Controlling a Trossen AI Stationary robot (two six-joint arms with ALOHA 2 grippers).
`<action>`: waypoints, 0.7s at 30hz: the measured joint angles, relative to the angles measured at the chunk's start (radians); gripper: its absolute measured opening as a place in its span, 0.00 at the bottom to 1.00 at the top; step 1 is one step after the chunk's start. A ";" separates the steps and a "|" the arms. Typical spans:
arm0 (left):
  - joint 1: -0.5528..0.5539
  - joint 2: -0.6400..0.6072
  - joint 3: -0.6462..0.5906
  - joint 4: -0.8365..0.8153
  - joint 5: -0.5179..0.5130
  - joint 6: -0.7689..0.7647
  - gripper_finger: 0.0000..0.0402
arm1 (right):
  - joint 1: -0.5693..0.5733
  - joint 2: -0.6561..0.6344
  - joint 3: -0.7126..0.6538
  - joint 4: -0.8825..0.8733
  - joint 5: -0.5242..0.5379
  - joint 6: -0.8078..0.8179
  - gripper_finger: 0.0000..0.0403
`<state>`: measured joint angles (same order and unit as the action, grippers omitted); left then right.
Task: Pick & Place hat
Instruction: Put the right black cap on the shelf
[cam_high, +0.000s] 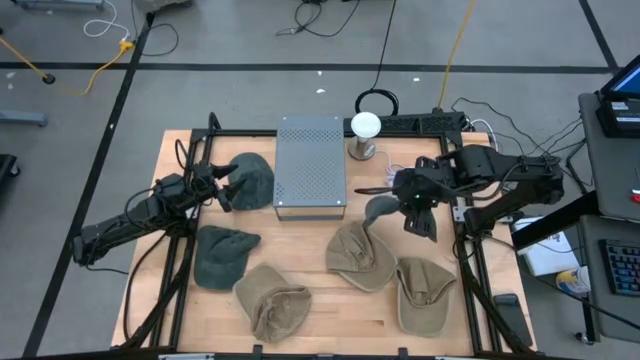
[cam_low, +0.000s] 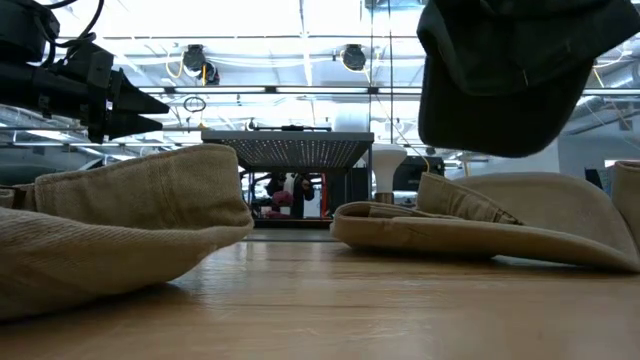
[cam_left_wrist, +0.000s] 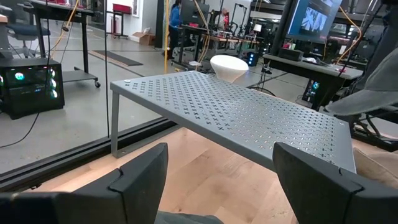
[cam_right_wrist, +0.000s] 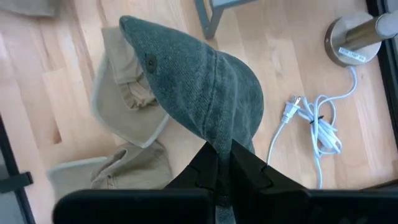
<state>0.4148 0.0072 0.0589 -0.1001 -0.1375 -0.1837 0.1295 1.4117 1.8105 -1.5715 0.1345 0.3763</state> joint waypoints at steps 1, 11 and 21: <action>0.000 0.000 0.000 0.000 0.000 0.000 0.73 | 0.000 0.000 0.009 0.000 0.000 0.000 0.02; 0.000 0.000 0.000 0.000 0.001 0.000 0.73 | -0.044 0.061 0.086 0.001 0.025 -0.096 0.02; 0.000 0.000 0.000 0.000 0.001 0.000 0.73 | -0.103 0.164 0.198 0.000 0.022 -0.177 0.02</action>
<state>0.4145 0.0071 0.0589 -0.1001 -0.1369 -0.1839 0.0262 1.5756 2.0089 -1.5715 0.1566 0.1994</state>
